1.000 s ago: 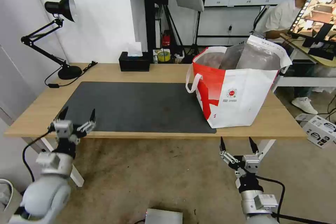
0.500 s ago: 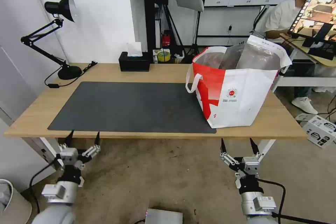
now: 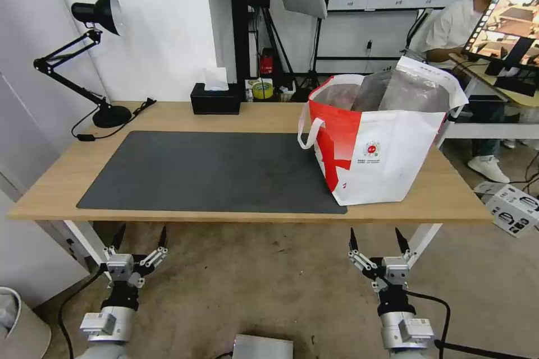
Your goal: Pick up the trash from the table and place it into the takeout bag.
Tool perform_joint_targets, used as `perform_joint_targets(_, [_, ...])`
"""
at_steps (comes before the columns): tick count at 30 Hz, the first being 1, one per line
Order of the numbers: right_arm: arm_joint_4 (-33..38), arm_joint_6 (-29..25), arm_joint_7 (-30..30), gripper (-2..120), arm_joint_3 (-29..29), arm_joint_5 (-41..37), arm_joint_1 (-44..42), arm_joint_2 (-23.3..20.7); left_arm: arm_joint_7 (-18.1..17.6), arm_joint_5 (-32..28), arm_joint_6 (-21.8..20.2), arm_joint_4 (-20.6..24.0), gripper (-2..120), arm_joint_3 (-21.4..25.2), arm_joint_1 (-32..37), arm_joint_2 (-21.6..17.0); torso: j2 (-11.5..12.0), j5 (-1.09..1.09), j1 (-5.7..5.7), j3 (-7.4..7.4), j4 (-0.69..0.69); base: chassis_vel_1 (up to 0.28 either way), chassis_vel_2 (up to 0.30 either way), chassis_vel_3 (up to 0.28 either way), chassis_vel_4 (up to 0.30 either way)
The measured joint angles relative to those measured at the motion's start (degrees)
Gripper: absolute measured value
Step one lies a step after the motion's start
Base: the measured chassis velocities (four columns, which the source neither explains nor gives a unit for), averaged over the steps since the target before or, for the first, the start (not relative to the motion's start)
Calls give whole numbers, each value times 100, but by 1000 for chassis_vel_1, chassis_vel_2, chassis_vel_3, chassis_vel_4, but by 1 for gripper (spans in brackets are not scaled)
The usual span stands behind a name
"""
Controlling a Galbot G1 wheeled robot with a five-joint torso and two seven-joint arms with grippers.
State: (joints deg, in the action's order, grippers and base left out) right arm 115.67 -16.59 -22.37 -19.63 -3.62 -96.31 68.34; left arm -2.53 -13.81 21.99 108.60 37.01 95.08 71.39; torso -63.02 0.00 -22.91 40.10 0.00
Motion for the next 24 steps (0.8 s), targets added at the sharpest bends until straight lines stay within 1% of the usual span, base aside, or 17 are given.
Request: perform_joint_targets(24, [-34,52,-9,100,34,-4,15,-5,-21,-1,4,8,100,-17,-15,21,0,0,0,0,0,0,0,0,0])
